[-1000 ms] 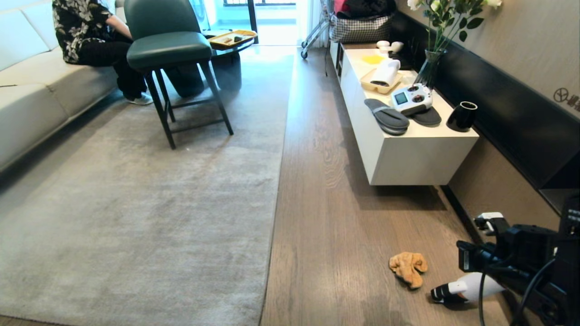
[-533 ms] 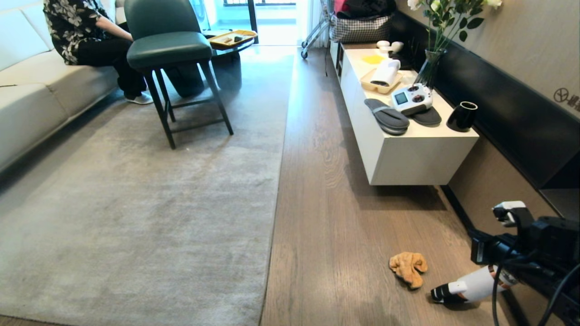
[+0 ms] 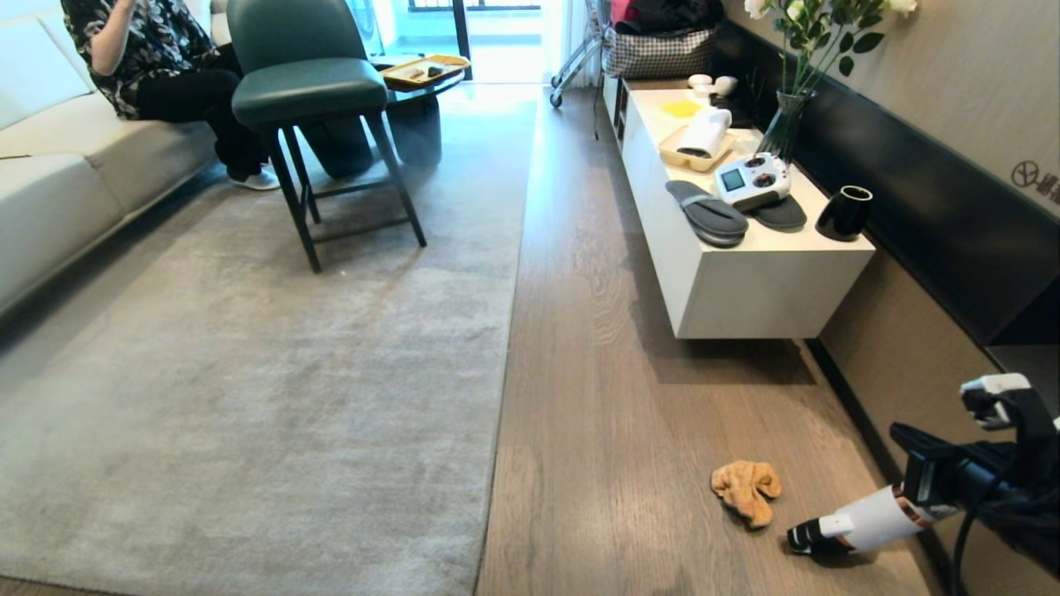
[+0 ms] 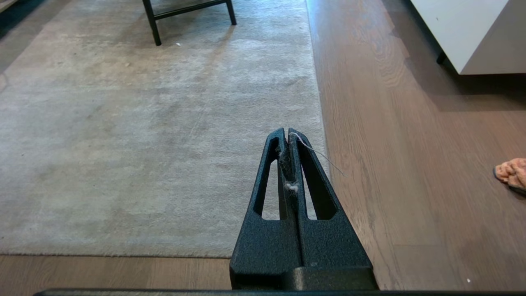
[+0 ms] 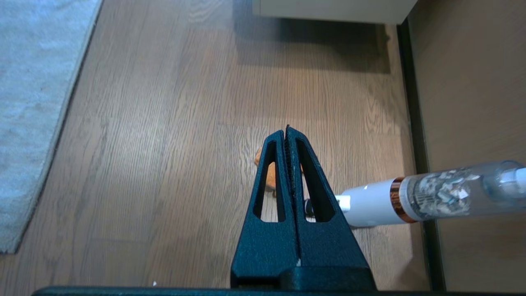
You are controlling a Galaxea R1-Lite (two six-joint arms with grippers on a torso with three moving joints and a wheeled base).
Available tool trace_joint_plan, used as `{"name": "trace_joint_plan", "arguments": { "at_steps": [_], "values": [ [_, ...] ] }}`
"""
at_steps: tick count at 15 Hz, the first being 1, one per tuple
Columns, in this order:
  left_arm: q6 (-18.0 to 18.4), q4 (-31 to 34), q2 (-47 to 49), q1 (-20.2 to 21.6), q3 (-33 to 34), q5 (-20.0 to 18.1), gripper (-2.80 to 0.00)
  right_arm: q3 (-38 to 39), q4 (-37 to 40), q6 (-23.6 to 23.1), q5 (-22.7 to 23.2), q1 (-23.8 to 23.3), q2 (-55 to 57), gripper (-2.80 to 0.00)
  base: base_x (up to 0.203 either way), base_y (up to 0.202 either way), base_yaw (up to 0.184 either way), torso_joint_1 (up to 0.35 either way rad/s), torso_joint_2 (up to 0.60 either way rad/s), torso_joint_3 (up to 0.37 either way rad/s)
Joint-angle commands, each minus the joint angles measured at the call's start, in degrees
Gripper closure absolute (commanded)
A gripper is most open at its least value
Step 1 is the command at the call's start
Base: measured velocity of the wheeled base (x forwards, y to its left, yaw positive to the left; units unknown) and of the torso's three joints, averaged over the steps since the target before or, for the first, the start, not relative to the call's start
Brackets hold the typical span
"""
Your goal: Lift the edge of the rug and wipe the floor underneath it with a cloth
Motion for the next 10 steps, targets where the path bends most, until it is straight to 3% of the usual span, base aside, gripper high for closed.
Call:
{"name": "trace_joint_plan", "arguments": {
  "at_steps": [1,7,10],
  "values": [
    [0.0,0.0,0.0,0.0,0.0,0.0,0.00,0.9,-1.8,0.1,0.0,0.0,-4.6,0.00,0.000,0.000,0.000,0.000,0.00,0.000],
    [-0.1,0.0,0.0,0.0,0.0,0.0,0.00,0.9,2.5,-0.6,-0.1,0.0,-14.6,0.00,0.000,0.000,0.000,0.000,0.00,0.000],
    [0.0,0.0,0.0,0.0,0.0,0.0,0.00,0.9,11.9,-1.5,-0.1,0.0,-26.2,0.00,0.000,0.000,0.000,0.000,0.00,0.000]
  ]
}}
